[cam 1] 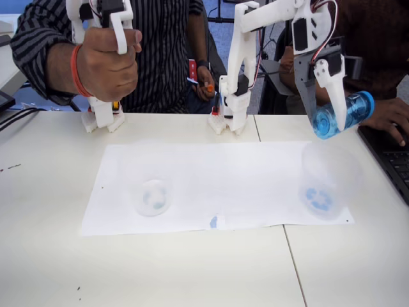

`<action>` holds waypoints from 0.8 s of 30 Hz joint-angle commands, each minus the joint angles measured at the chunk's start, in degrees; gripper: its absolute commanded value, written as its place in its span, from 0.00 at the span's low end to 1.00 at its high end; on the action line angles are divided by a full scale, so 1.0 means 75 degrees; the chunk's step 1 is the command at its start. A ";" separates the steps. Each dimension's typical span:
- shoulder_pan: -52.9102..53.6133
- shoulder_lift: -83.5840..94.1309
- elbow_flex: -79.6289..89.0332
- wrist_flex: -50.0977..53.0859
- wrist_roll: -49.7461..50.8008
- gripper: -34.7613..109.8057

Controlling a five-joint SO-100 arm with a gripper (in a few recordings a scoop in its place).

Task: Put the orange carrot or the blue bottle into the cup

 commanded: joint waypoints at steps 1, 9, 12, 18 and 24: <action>-0.0047 0.0352 -0.1055 -0.0047 -0.0035 0.37; -0.0035 0.0352 -0.1055 -0.0047 -0.0117 0.49; -0.0047 0.0352 -0.1055 -0.0047 -0.0117 0.52; -0.0035 0.0363 -0.1055 -0.0047 -0.0105 0.52; -0.0035 0.0363 -0.1055 -0.0047 -0.0129 0.52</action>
